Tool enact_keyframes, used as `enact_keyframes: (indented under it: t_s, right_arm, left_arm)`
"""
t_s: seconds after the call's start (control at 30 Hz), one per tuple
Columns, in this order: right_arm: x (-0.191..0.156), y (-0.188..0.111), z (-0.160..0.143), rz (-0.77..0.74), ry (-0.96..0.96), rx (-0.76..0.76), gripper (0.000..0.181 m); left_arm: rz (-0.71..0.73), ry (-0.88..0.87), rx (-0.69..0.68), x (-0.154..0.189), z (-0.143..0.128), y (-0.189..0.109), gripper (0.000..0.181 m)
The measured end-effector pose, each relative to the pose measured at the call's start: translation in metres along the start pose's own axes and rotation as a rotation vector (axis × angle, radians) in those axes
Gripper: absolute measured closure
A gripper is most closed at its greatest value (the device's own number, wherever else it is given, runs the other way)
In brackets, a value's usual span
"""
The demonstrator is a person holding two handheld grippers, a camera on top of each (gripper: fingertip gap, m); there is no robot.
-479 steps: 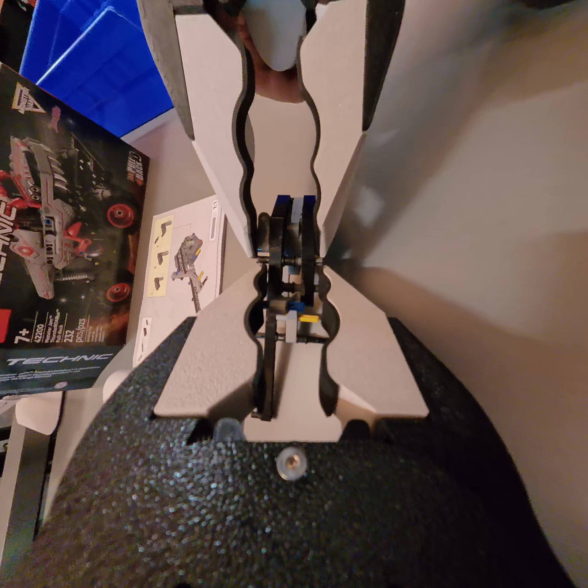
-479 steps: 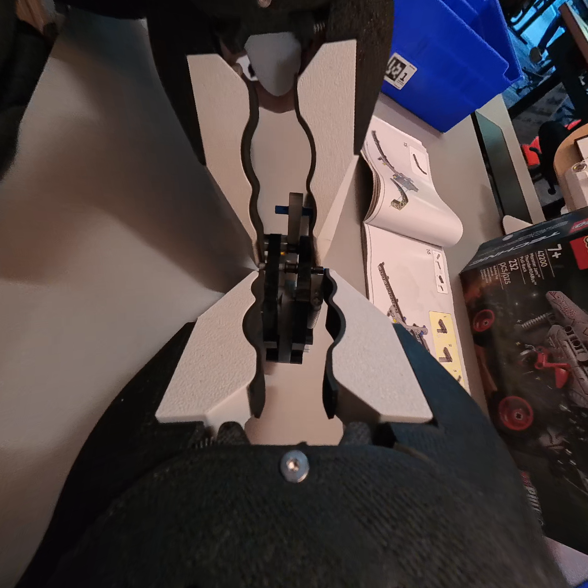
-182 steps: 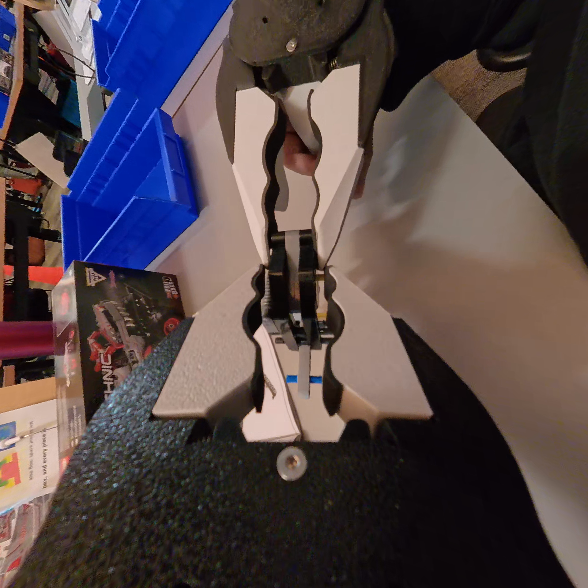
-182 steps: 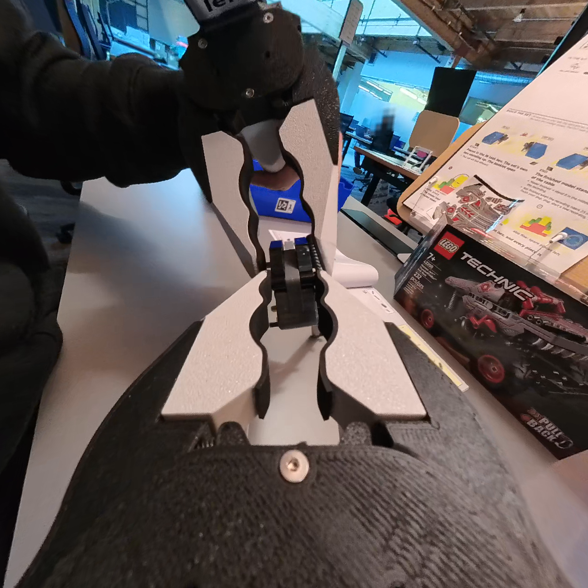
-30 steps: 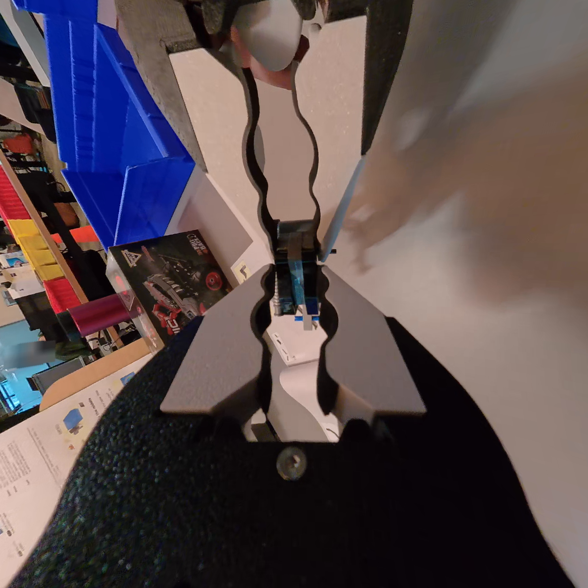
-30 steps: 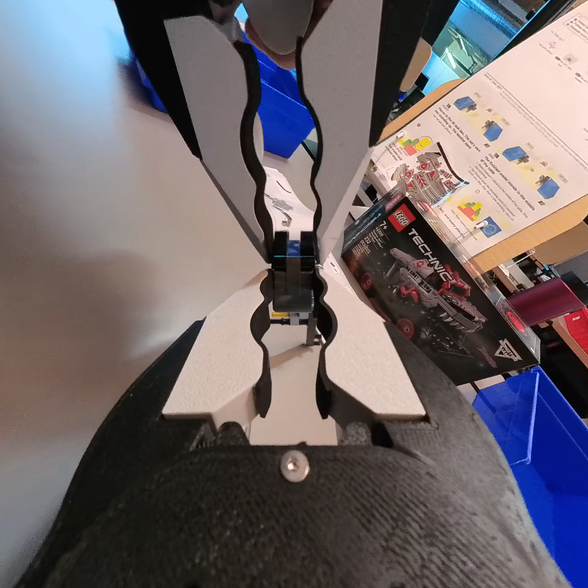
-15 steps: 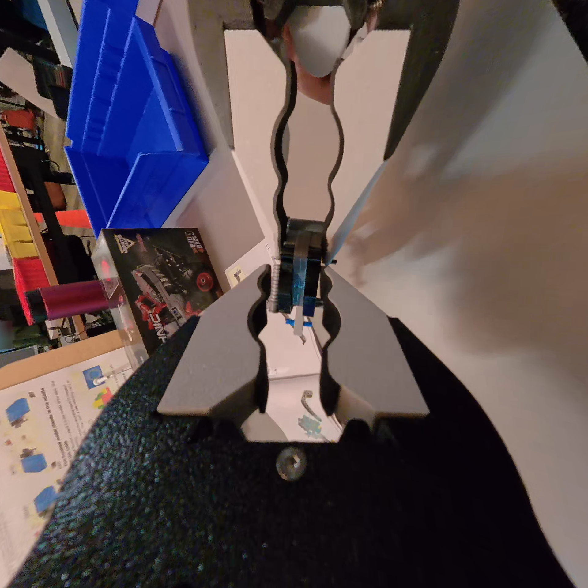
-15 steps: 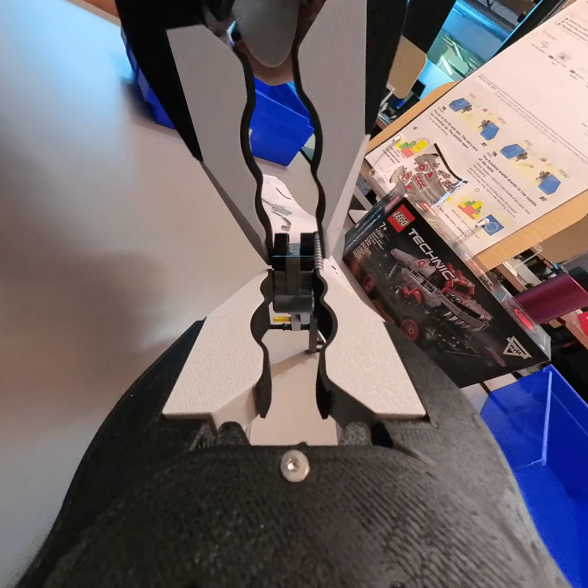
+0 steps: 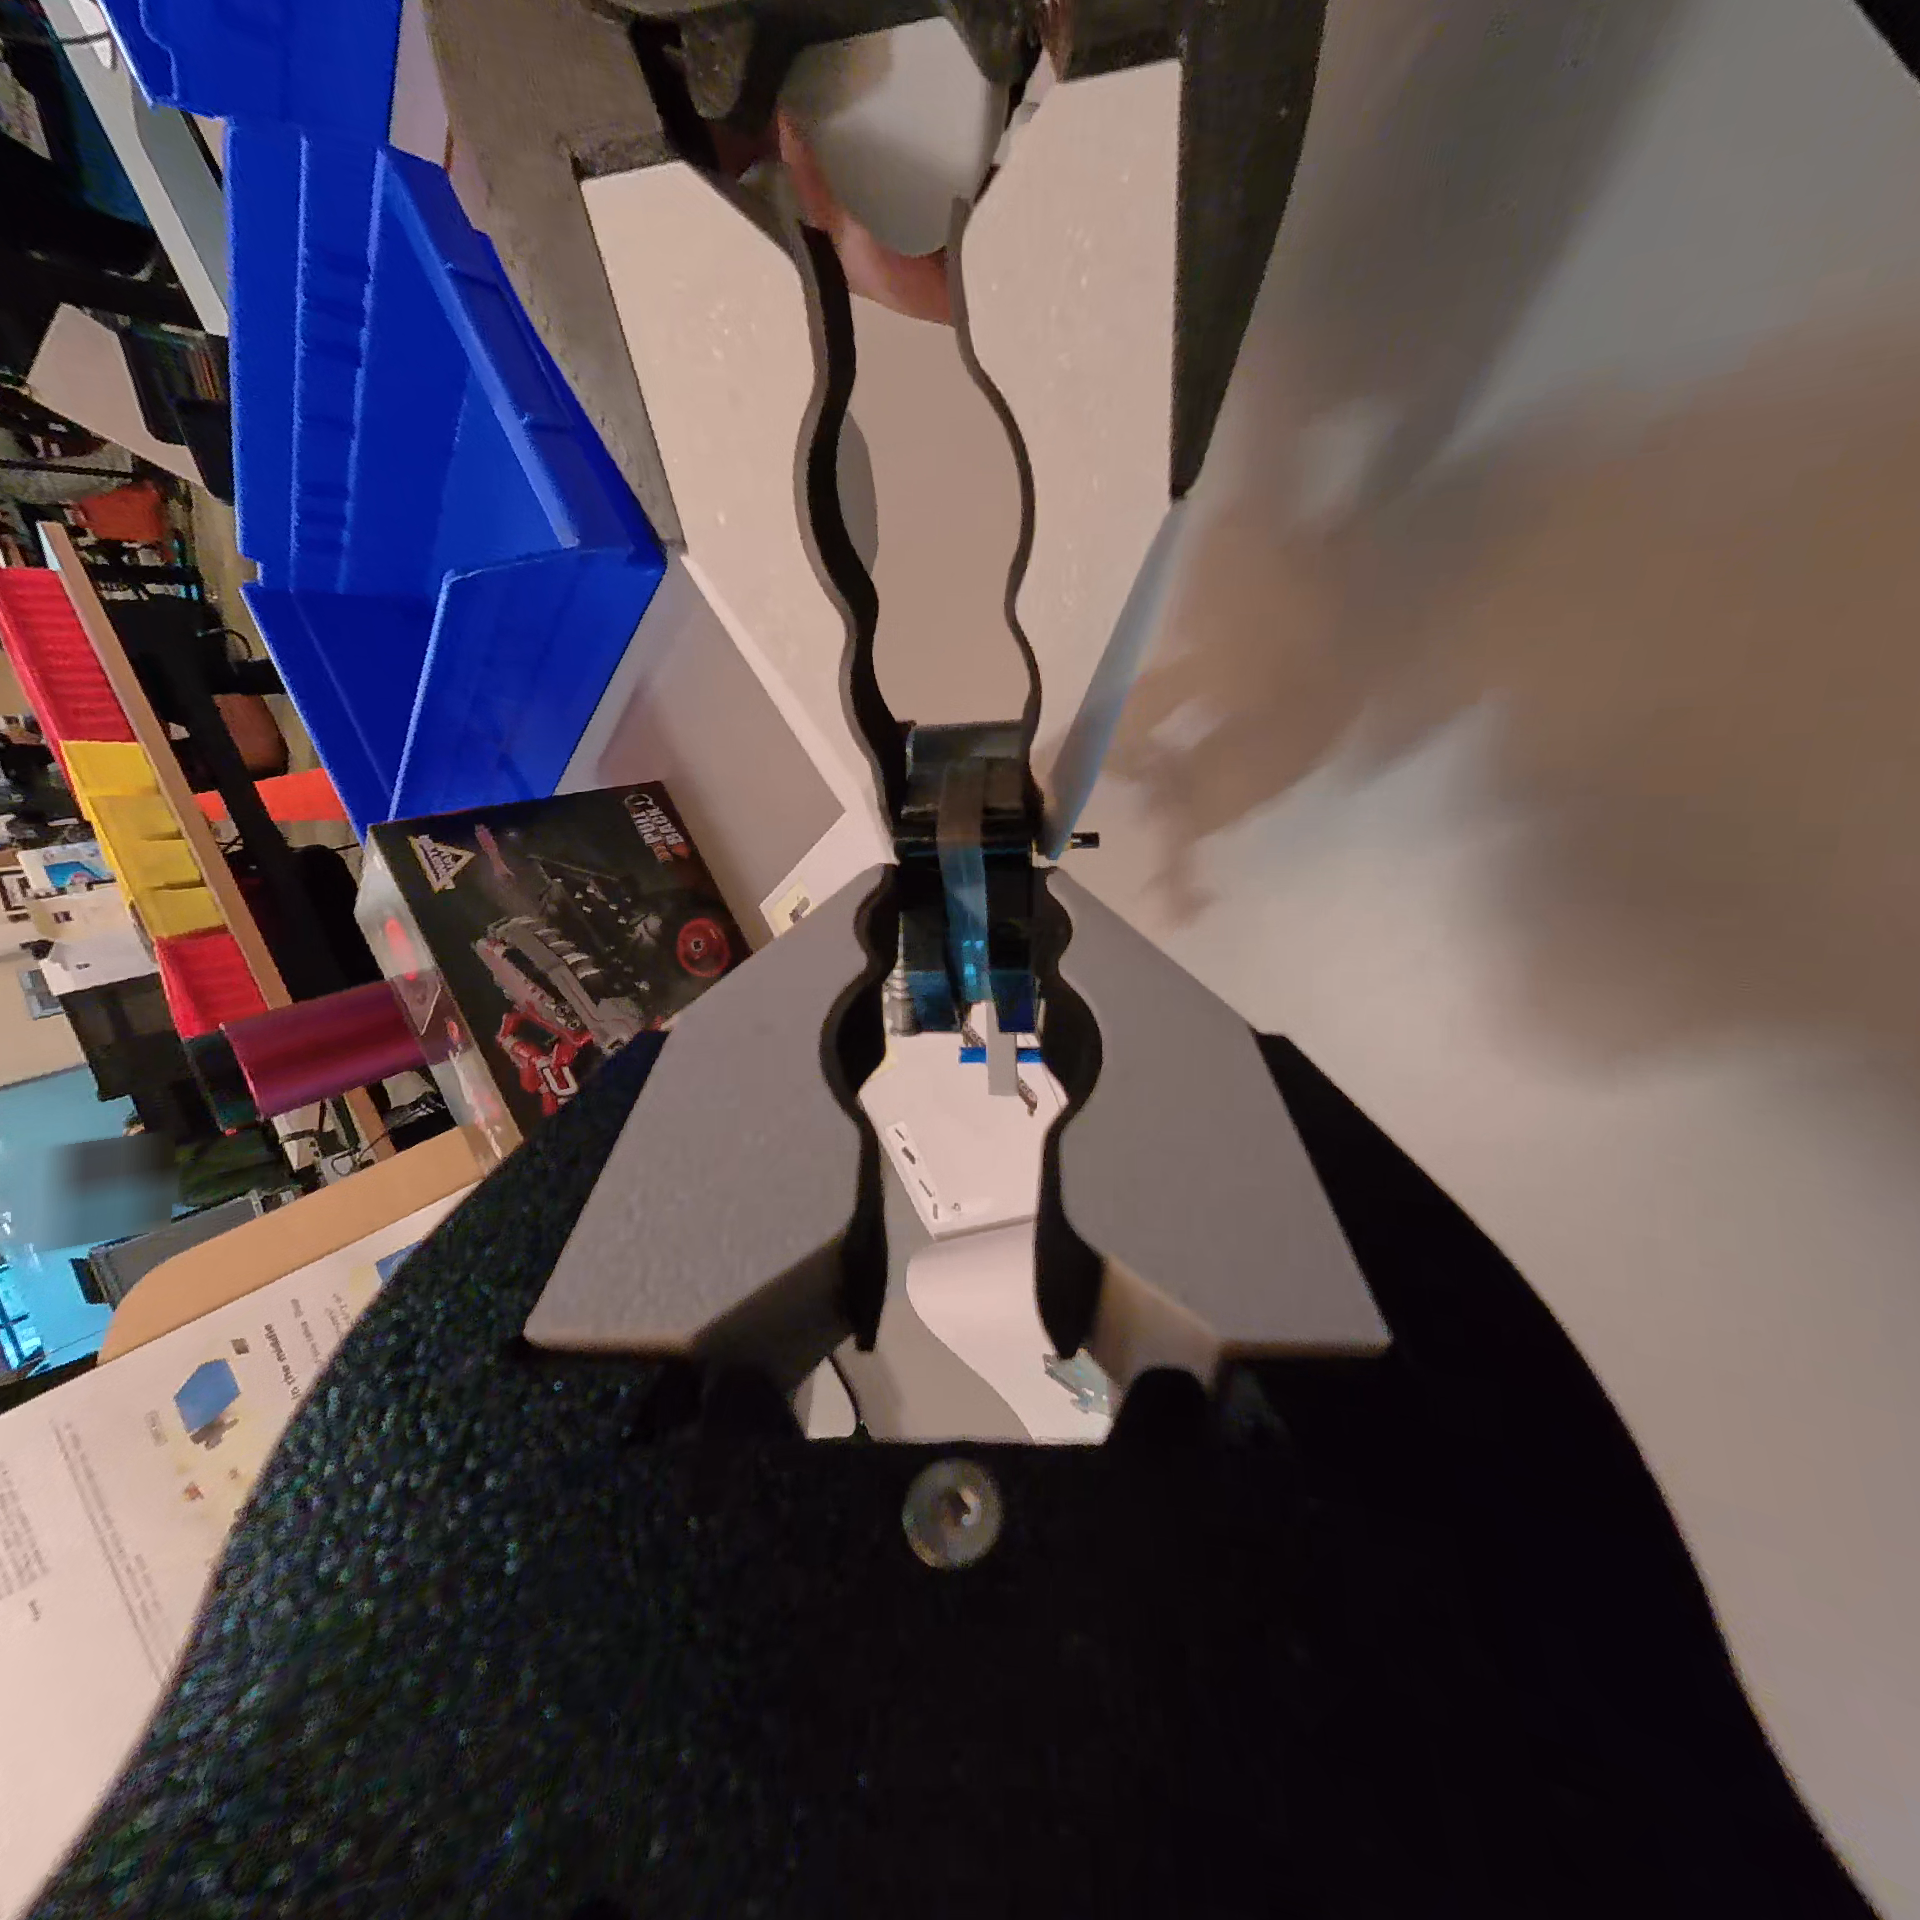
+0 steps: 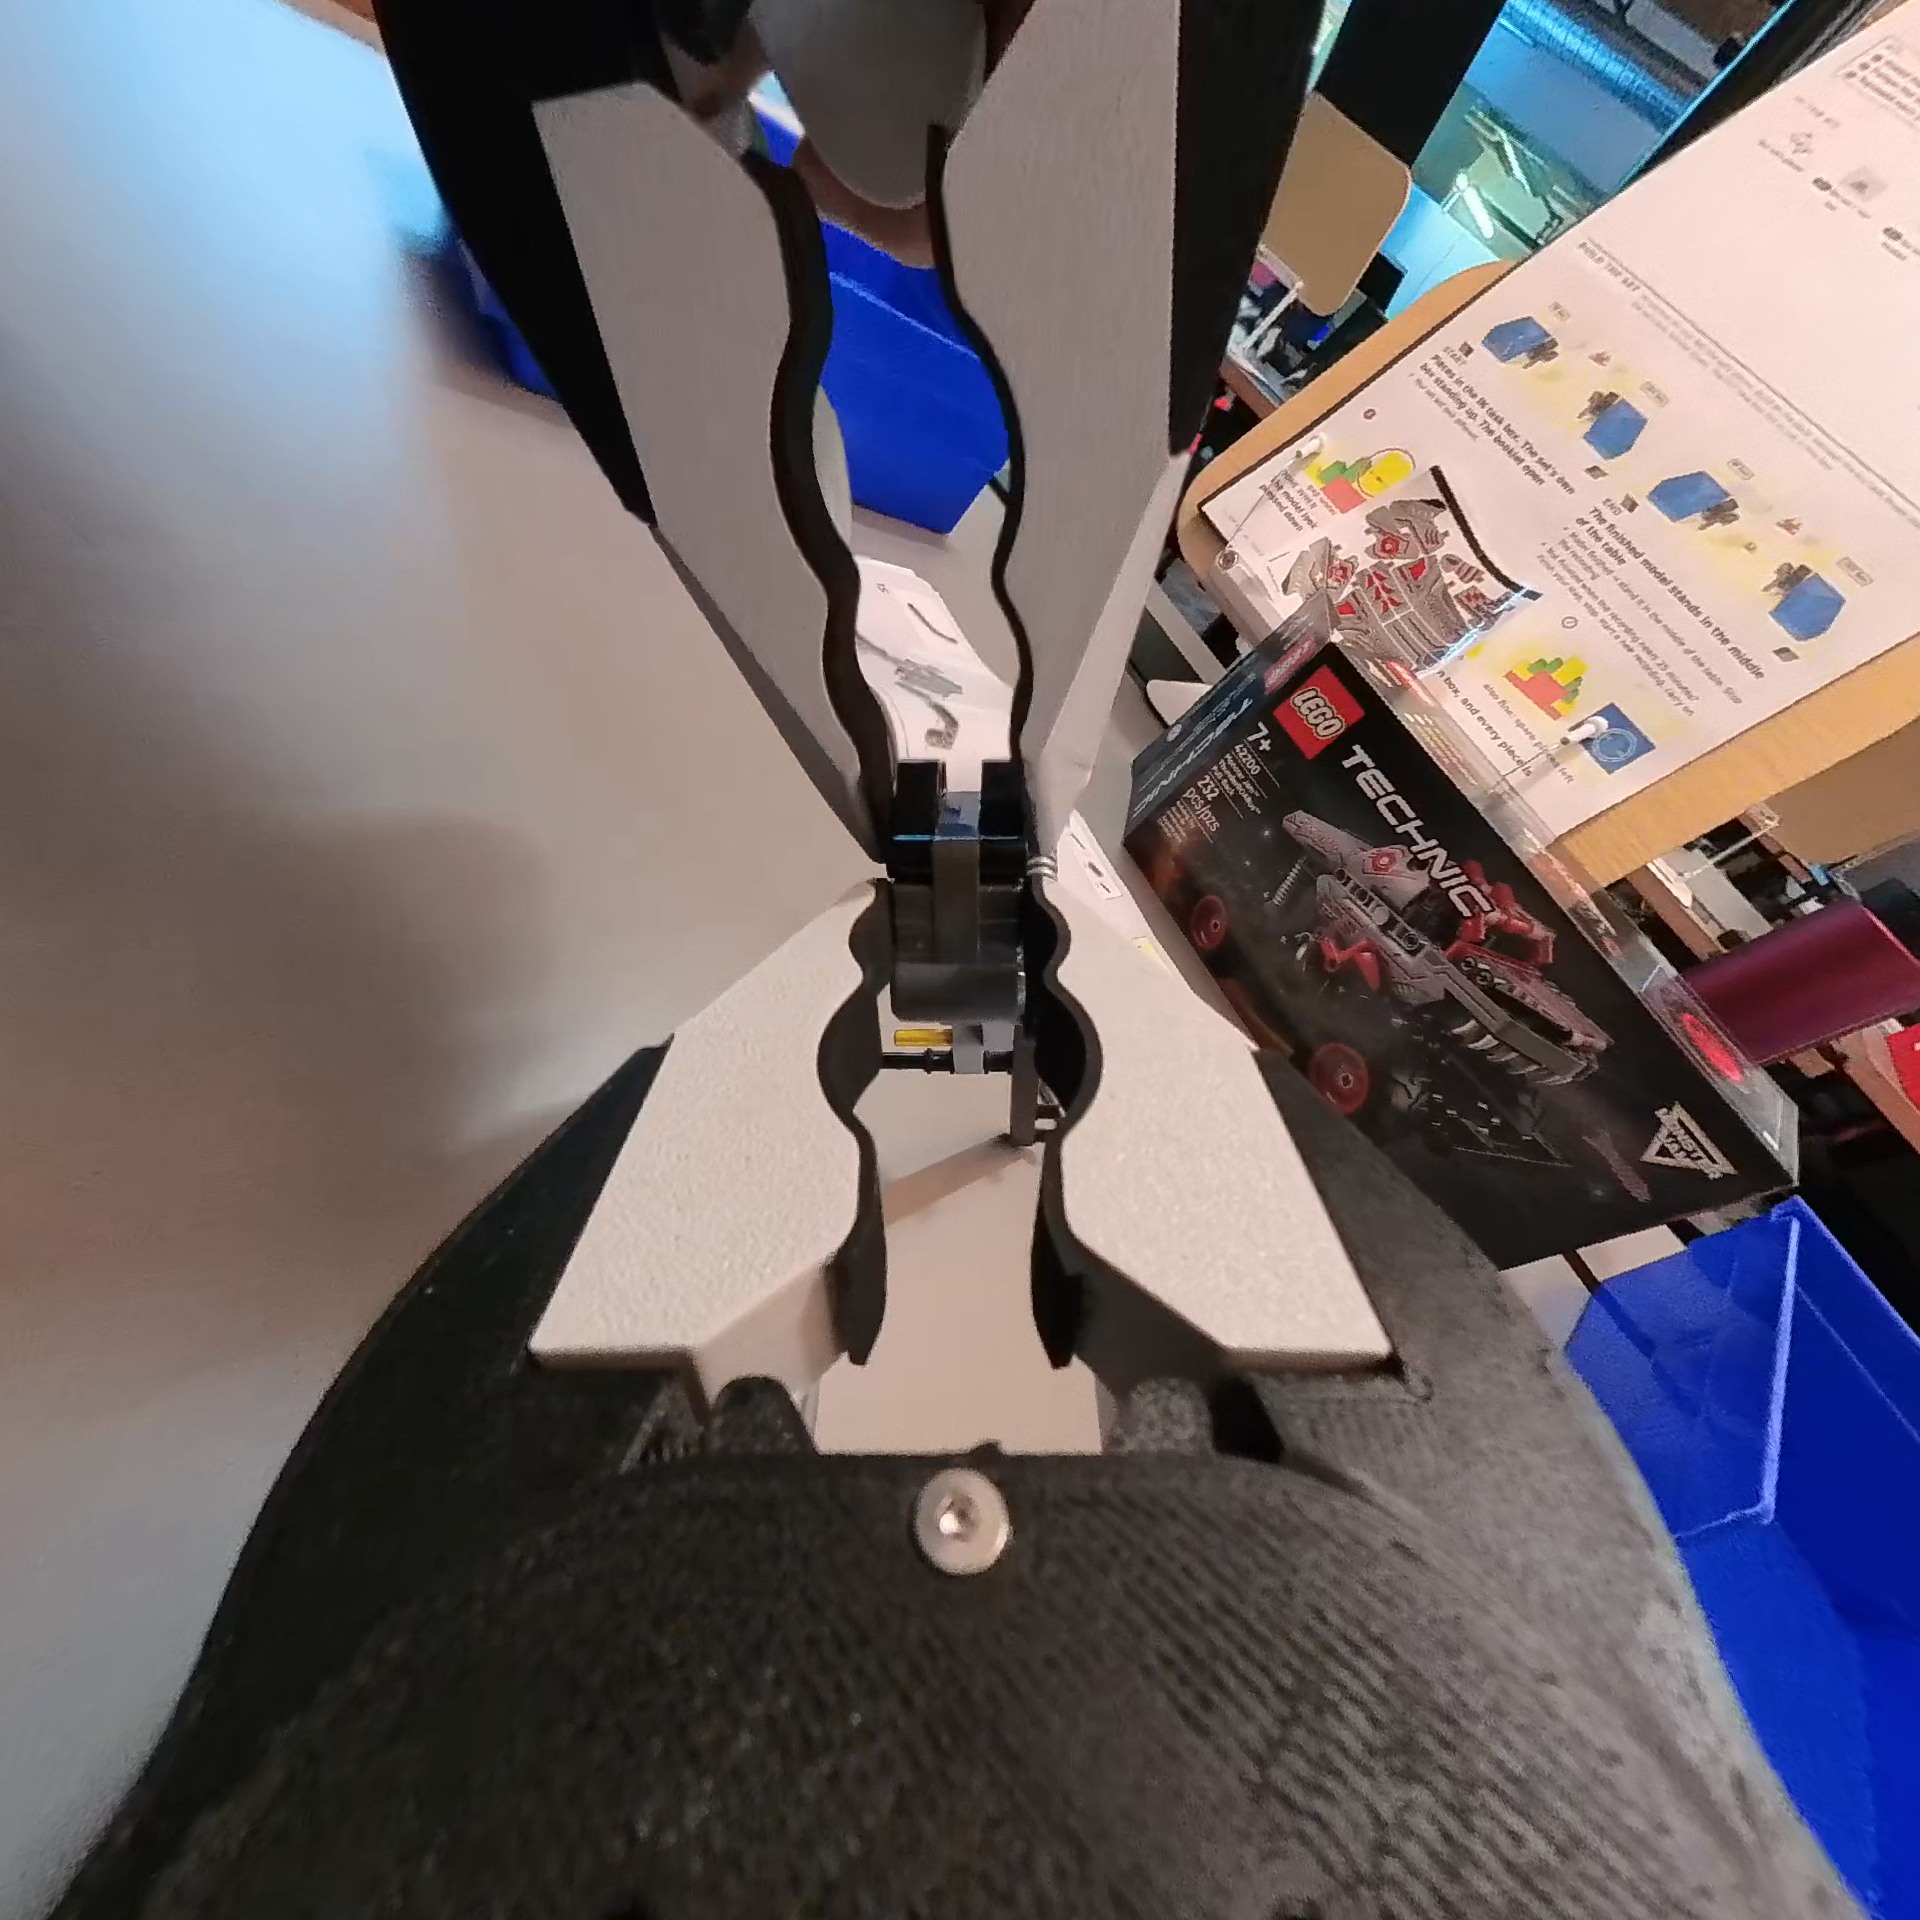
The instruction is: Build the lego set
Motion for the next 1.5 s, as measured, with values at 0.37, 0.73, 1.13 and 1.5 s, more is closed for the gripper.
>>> enact_keyframes:
  t_s: [0.37,0.73,1.13,1.5]
  right_arm:
    - [-0.004,0.0014,0.0025,0.003,-0.078,-0.025,0.157]
    - [-0.0035,0.0015,0.0014,-0.013,-0.125,-0.033,0.158]
    - [-0.0005,-0.0021,0.0041,-0.025,-0.135,-0.029,0.158]
    - [-0.0033,-0.0021,0.0039,-0.005,-0.163,-0.045,0.158]
  left_arm:
    - [-0.036,0.056,0.005,0.0031,-0.0017,-0.0029,0.16]
    - [0.054,-0.091,0.083,-0.004,-0.0075,-0.0008,0.144]
    - [0.064,0.031,0.115,-0.0018,-0.0022,-0.0042,0.155]
    - [0.024,0.075,0.127,0.0019,-0.0023,-0.0058,0.16]
Point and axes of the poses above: each gripper's, where its closed fingertips meet, y out along the fingers, z out of its top, x = y × z across the jaws, the point moved 5 cm from there along -y, back along the fingers, and after that the axes turned 11 degrees about x, right-handed, at the moved point
